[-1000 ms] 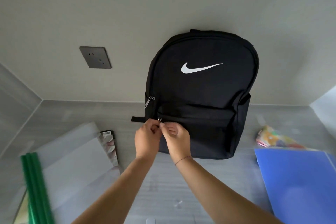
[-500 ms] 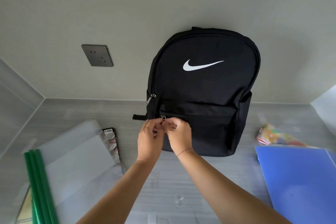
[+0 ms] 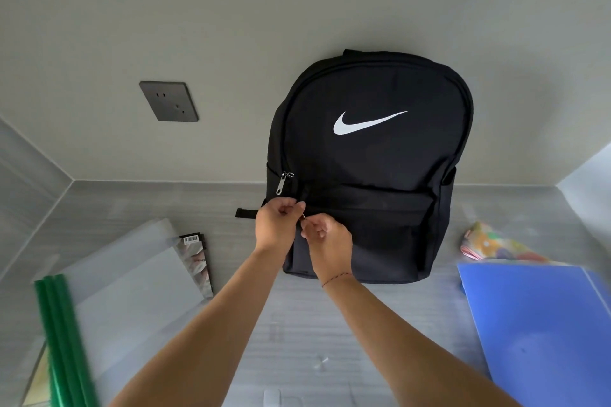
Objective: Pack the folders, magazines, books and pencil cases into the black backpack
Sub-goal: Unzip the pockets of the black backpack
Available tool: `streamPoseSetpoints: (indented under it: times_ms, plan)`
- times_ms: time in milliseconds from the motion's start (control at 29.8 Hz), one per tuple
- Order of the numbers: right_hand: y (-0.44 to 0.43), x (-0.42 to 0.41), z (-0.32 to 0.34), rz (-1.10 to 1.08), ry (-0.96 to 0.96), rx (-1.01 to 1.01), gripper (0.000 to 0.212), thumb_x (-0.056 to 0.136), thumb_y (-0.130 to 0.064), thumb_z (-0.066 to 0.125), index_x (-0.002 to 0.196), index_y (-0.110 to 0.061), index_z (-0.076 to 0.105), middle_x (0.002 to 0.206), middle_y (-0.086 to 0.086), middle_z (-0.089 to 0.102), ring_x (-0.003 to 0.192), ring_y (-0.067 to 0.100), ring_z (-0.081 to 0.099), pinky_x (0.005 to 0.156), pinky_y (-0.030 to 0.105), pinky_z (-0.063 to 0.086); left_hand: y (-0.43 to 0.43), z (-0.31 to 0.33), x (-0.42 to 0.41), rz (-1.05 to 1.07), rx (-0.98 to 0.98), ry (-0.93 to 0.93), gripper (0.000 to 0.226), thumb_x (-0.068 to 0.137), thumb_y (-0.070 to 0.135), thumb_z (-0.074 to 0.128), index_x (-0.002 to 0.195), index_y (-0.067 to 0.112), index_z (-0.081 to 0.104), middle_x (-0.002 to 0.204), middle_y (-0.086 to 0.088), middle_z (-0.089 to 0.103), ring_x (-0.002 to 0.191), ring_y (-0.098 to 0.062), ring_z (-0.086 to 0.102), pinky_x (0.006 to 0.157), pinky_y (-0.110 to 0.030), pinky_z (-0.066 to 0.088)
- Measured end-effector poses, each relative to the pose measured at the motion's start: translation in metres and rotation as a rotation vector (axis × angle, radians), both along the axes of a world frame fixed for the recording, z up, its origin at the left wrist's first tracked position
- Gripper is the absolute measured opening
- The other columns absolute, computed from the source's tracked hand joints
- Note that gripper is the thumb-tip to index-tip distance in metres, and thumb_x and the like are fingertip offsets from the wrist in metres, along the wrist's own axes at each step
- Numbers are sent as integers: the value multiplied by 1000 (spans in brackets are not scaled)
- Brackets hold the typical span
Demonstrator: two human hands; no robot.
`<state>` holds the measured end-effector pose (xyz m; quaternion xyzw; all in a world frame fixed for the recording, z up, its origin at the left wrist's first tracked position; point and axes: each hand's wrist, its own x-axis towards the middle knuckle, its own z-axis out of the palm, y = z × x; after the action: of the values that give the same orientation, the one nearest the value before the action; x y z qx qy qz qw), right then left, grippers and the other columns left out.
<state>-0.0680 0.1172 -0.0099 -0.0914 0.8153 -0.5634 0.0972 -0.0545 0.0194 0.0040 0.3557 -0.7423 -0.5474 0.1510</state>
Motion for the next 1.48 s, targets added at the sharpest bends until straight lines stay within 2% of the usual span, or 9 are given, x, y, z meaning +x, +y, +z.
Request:
streamPoseSetpoints:
  times_ms: [269,403,504,672,807,975,1143,1277,1479]
  plan:
    - [44,-18,-1,-192,134,78,14,88,-15,58,77,-20,66,72,-7,67,71,12,63,63,21,48,-25,1,-4,116,-34,80,7,87,15,62,82,15,68,72,6,63,74,-15,60,59,-13,41]
    - [61,-20,2,-142,69,-11,14,88,-15,61,78,-24,66,74,-8,70,75,9,65,66,15,49,-13,8,5,-124,-325,144,8,78,14,73,84,15,67,78,10,59,71,-1,56,63,-4,40]
    - [61,-16,5,-92,67,-21,12,87,-17,62,80,-25,67,75,-7,71,75,9,66,68,17,52,7,1,9,-329,-534,122,22,72,23,79,90,19,68,83,10,54,71,-4,53,66,-15,46]
    - [62,-16,5,-75,108,-4,10,87,-19,62,86,-19,72,75,-7,71,75,7,66,67,15,51,20,-4,2,-336,-606,47,38,77,25,75,113,25,65,90,9,49,67,-6,45,61,-22,44]
    - [66,-20,6,-101,175,76,12,86,-19,61,79,-21,71,72,-6,70,71,9,64,63,21,50,15,-5,-2,-310,-649,79,16,79,21,73,95,19,73,90,1,61,75,-15,57,62,-28,49]
    - [107,-49,7,-287,206,73,12,84,-14,62,75,-19,68,73,-2,69,70,15,62,65,25,45,-12,0,-4,-201,-576,44,14,79,17,73,93,15,74,90,4,56,71,-10,53,66,-25,47]
    - [128,-57,3,-300,122,-9,9,86,-14,63,78,-18,66,73,-1,67,70,12,61,61,6,42,1,6,-5,-286,-744,17,26,76,22,76,100,16,70,96,-1,55,82,-18,56,67,-33,52]
    - [119,-50,-4,-278,79,-78,8,83,-17,68,78,-23,68,73,-5,69,68,4,61,64,10,45,37,6,-19,-434,-900,101,28,70,23,80,95,14,73,84,-5,57,78,-24,60,62,-34,52]
    - [134,-59,-3,-350,145,21,10,84,-21,66,76,-16,69,71,-1,68,69,11,60,59,9,40,43,9,-35,-387,-914,163,10,71,19,79,76,13,74,71,-3,58,70,-25,59,52,-28,46]
